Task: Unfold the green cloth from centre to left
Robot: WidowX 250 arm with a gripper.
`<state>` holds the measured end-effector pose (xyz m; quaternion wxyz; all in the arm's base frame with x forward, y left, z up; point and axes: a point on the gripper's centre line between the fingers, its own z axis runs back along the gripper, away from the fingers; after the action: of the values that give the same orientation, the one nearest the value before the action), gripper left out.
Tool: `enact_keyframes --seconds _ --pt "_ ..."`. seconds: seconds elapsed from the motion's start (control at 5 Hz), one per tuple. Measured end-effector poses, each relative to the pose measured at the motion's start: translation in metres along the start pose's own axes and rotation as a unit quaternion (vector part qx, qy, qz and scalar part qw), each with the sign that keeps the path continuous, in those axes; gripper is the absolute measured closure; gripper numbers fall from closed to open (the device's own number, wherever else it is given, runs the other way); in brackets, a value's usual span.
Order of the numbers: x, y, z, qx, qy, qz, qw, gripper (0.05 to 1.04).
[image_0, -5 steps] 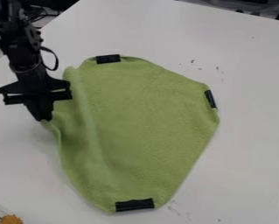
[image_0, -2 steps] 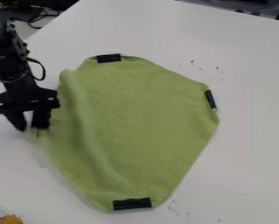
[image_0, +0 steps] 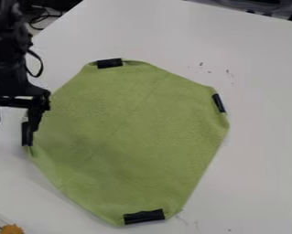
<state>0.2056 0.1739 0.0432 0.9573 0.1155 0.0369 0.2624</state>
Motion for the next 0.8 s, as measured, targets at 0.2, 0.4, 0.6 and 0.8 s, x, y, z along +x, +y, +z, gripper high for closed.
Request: enact_keyframes --seconds 0.2,0.4,0.6,0.8 --pt "0.004 -0.004 0.017 0.002 -0.017 -0.022 0.9996 0.084" --pt "0.008 -0.014 0.02 -0.029 -0.036 -0.062 0.997 0.084" --pt "0.009 -0.014 0.02 -0.029 -0.037 -0.066 0.9967 0.084" --pt "0.008 -0.014 0.02 -0.029 -0.036 -0.066 0.9968 0.084"
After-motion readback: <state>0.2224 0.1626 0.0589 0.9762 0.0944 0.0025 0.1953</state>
